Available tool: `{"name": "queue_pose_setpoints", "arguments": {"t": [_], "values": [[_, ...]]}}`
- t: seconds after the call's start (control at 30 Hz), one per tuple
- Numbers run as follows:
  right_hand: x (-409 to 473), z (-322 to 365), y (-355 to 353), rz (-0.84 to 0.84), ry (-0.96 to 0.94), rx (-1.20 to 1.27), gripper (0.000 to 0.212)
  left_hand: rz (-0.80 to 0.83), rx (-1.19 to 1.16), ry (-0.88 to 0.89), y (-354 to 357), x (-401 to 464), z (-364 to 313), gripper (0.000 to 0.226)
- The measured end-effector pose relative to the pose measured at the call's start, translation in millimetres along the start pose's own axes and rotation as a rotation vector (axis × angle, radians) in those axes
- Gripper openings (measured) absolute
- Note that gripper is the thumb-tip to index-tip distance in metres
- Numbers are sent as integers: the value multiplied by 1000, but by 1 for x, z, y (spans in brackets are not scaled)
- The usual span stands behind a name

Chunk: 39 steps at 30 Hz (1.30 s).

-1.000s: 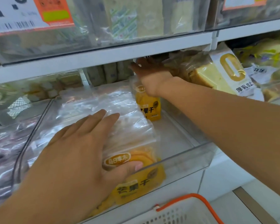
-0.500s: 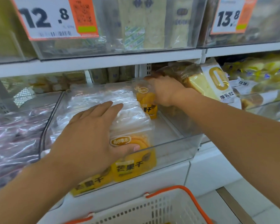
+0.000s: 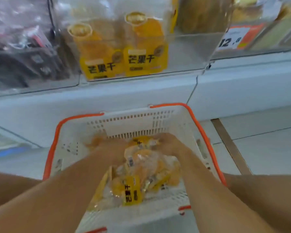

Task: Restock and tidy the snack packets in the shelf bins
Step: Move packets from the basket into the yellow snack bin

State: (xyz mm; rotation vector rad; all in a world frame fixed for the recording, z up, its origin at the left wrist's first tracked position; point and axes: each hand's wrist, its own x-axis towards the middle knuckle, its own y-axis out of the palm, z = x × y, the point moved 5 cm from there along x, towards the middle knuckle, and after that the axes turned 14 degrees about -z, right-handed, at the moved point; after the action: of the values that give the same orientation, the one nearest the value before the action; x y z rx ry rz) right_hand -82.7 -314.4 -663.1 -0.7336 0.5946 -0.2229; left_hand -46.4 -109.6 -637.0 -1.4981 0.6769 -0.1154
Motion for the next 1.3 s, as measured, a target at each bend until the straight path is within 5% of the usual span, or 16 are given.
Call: {"name": "queue_pose_setpoints", "arguments": {"t": [0.07,0.13,0.2,0.3,0.37,0.47,0.57,0.63,0.7,0.8,0.97,1.07,1.2,1.3], "values": [[-6,-34,44,203,56,-189,92,109,-207,-191,63,-21,18,45],[-11,-47,57,164,40,-287,104,128,-286,-261,103,-38,27,73],[-15,-41,64,165,-2,-438,91,104,-233,-307,122,-39,32,86],[-15,-6,76,230,-147,-645,38,123,-312,-253,125,-22,19,76],[-13,9,85,310,-195,-693,39,185,-301,-169,122,-17,4,57],[-10,16,86,432,-95,-534,17,317,-200,-120,130,-20,-4,62],[-5,23,63,329,-23,-377,16,422,-162,-101,126,-15,-4,67],[-1,29,42,250,32,-282,34,462,-198,-108,116,-6,-2,52],[1,36,19,177,62,-196,54,378,-297,-185,93,2,5,45],[2,44,-9,103,76,-48,70,75,-682,-572,73,14,37,31],[-8,50,-12,302,111,2,21,-291,-1161,-753,68,10,55,26],[-14,43,8,463,133,-11,28,-281,-1273,-865,88,0,48,27],[-4,44,12,247,36,-121,16,-117,-1480,-1085,110,-14,35,72],[-1,44,4,147,41,-36,17,-130,-1596,-1170,110,-12,38,60]]}}
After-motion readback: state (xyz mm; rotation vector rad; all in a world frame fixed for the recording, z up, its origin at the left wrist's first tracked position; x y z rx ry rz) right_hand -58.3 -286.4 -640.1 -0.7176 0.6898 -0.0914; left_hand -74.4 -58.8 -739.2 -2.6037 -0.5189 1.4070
